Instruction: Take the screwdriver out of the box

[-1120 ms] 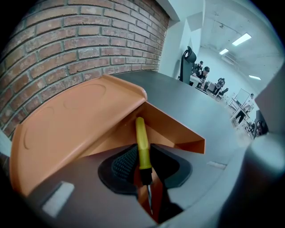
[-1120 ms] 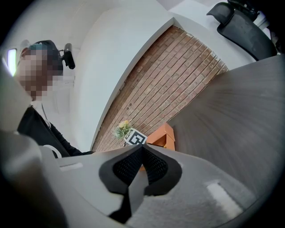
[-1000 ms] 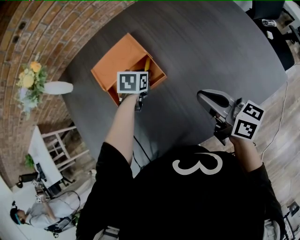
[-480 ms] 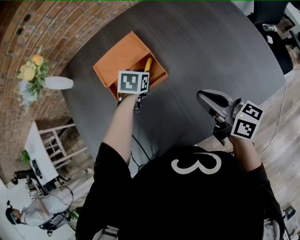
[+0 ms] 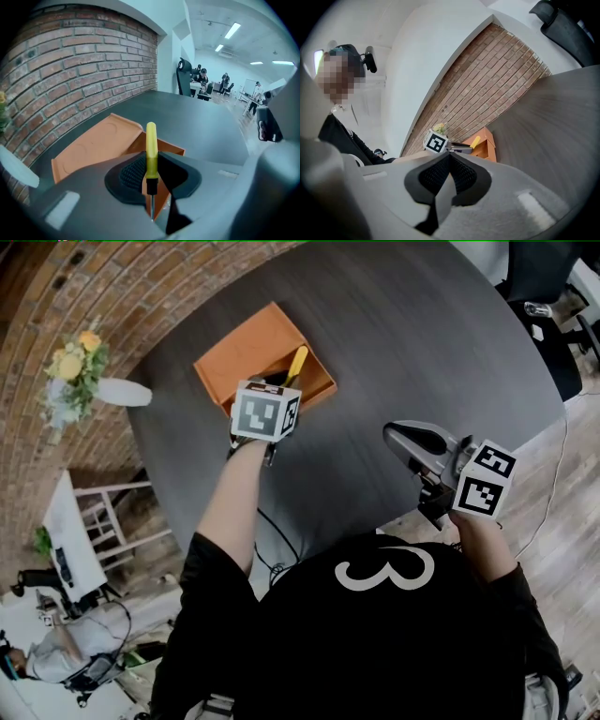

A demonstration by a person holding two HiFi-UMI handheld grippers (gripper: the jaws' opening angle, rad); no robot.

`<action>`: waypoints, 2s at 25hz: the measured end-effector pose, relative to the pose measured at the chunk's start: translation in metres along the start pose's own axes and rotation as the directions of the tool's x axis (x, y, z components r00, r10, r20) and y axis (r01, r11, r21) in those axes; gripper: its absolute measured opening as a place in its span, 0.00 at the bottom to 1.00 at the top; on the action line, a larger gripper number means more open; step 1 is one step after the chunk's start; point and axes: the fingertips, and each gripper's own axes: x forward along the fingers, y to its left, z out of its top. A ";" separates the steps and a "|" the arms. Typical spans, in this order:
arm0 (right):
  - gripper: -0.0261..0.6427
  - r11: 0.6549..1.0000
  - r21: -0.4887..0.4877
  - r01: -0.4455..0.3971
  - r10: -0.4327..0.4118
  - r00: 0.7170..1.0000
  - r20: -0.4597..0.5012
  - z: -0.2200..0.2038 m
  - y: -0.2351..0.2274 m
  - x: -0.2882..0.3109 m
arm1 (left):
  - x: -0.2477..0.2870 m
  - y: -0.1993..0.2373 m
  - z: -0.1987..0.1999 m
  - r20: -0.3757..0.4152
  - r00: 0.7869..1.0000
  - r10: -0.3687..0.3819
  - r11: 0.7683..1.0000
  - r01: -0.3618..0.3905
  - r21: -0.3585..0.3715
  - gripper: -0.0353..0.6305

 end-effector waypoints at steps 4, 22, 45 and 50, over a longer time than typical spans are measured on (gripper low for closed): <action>0.04 1.000 -0.013 -0.016 0.016 1.000 0.000 0.000 0.013 -0.003 | -0.033 -0.011 0.018 0.080 0.997 0.010 1.000 -0.011 0.008 0.19; 0.04 0.978 -0.170 -0.123 0.136 0.988 0.067 0.033 0.101 -0.036 | -0.195 -0.117 0.047 0.520 0.844 -0.130 0.972 0.213 -0.103 0.20; 0.04 0.939 -0.285 -0.194 0.198 0.980 -0.014 0.001 0.164 -0.045 | -0.299 -0.175 -0.010 0.711 0.703 -0.016 0.923 0.284 -0.260 0.20; 0.04 0.940 -0.276 -0.203 0.204 0.979 -0.024 -0.008 0.169 -0.046 | -0.309 -0.181 -0.012 0.719 0.694 -0.022 0.906 0.318 -0.280 0.20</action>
